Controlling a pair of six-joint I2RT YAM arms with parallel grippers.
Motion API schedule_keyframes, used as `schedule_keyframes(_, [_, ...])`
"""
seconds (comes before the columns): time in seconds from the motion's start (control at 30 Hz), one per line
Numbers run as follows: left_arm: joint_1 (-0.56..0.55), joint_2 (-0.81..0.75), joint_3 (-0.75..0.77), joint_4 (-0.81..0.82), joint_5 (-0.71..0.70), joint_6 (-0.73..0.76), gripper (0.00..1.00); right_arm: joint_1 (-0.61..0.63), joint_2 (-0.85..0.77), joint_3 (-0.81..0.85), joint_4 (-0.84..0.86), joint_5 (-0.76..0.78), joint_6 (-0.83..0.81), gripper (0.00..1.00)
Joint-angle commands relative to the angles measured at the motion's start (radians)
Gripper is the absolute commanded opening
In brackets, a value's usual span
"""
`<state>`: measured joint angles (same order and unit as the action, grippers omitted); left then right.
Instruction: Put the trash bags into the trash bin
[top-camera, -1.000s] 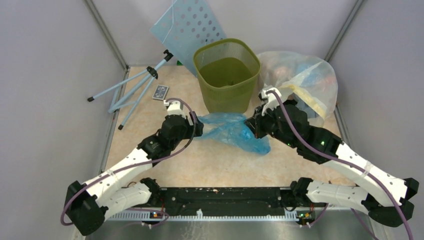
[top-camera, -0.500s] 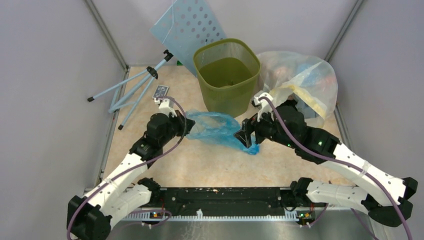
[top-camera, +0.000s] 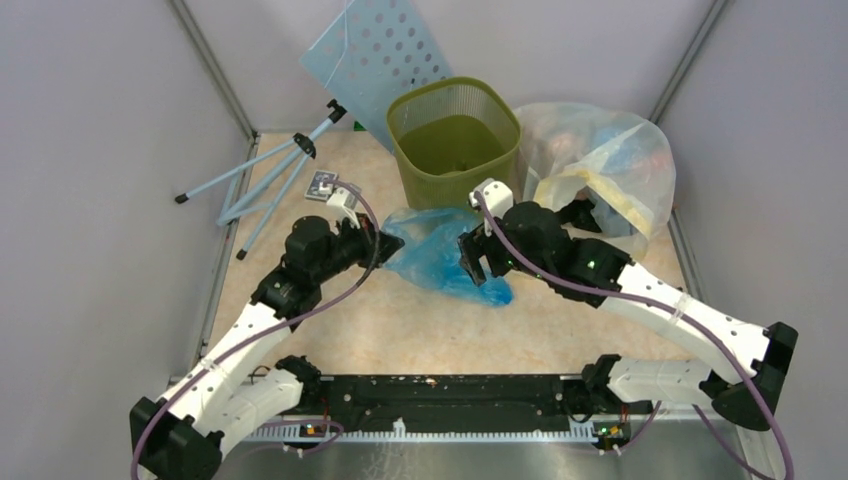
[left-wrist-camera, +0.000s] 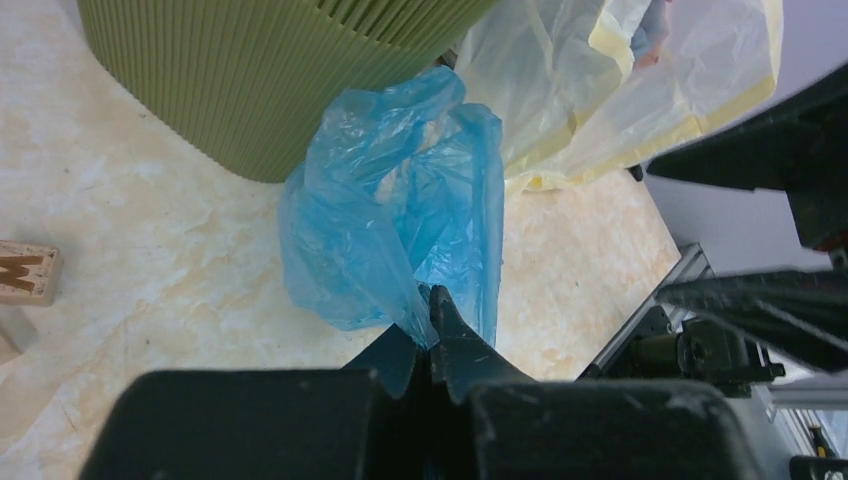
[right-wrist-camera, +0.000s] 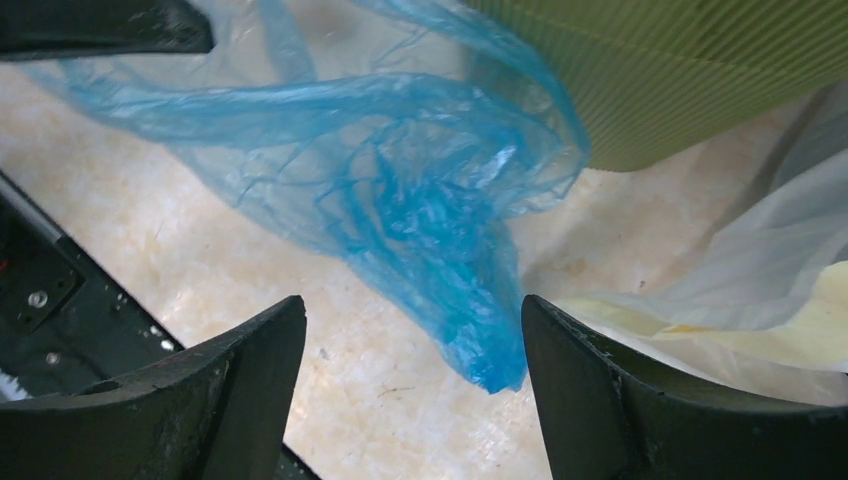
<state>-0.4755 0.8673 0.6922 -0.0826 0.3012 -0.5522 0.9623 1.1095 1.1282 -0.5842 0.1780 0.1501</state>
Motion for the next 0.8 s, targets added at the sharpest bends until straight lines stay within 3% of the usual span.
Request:
schedule_keyframes(0.0, [0.003, -0.037, 0.058, -0.008, 0.059, 0.062, 0.0, -0.067, 0.015, 0.049, 0.069, 0.028, -0.001, 0.78])
schedule_keyframes(0.1, [0.003, -0.034, 0.062, -0.012, 0.092, 0.065, 0.0, -0.107, 0.041, 0.07, 0.079, 0.0, 0.105, 0.78])
schedule_keyframes(0.27, [0.002, -0.033, 0.013, 0.028, 0.207, 0.074, 0.0, -0.109, 0.085, 0.084, 0.09, 0.13, 0.551, 0.78])
schedule_keyframes(0.5, [-0.003, -0.059, -0.083, 0.144, 0.334, 0.037, 0.0, -0.11, 0.132, 0.04, 0.115, 0.151, 0.949, 0.71])
schedule_keyframes(0.6, [-0.011, -0.071, -0.109, 0.16, 0.356, 0.042, 0.0, -0.109, 0.164, 0.019, 0.098, 0.133, 1.097, 0.65])
schedule_keyframes(0.77, [-0.016, -0.091, -0.137, 0.159, 0.362, 0.056, 0.0, -0.109, 0.207, -0.018, 0.107, 0.044, 1.221, 0.64])
